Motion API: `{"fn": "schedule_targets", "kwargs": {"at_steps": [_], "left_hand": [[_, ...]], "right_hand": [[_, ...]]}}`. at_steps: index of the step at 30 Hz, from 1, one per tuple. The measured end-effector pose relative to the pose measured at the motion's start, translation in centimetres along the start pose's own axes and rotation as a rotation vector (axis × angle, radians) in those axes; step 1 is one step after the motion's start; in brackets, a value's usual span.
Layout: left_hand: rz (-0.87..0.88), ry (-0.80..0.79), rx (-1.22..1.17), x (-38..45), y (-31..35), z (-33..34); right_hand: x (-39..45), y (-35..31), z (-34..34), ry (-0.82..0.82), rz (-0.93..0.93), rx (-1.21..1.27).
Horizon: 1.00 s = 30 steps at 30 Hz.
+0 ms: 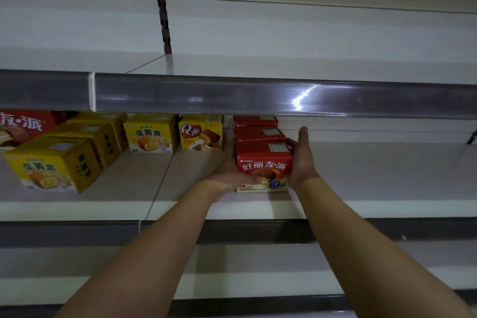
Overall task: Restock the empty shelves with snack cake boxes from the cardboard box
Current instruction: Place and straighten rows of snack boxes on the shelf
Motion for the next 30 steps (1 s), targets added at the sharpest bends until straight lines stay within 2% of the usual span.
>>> {"fn": "schedule_targets", "kwargs": {"at_steps": [3,7,12,16,19,21,24,27,30], "left_hand": [[0.011,0.075,-0.006,0.9,-0.2,-0.6],[0.048,0.171,0.196,1.1,0.6,-1.9],[-0.087,0.257,0.396,0.6,0.4,-2.0],[-0.165,0.268,0.234,0.2,0.5,-1.8],[-0.206,0.320,0.152,-0.4,1.0,-1.6],[-0.210,0.369,0.182,-0.9,1.4,-1.5],[-0.234,0.509,0.154,-2.9,2.0,-1.7],[-0.271,0.744,0.131,-6.0,2.3,-2.6],[-0.363,0.911,0.194,-10.7,2.4,-2.3]], "right_hand": [[0.1,-0.1,0.9,-0.029,-0.005,-0.019],[0.5,-0.8,1.6,0.043,-0.079,-0.179],[0.9,-1.3,0.5,0.156,-0.145,-0.407],[-0.4,-1.8,0.7,0.114,-0.230,-0.438],[-0.9,-2.1,0.6,0.044,-0.272,-0.624],[-1.2,-2.3,0.0,0.023,-0.280,-0.732],[-2.8,-3.9,-1.0,0.023,-0.335,-0.916],[-4.6,-6.3,-1.8,0.063,-0.404,-1.012],[-6.3,-7.3,-1.3,-0.046,-0.469,-1.046]]}}
Point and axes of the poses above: each hand's wrist, its own x-axis towards the middle knuckle, its own z-axis out of the palm, y = z × x, the point moved 8 cm from there along x, towards the middle knuckle, and after that the axes turned 3 degrees about x, right-handed, at the moved point
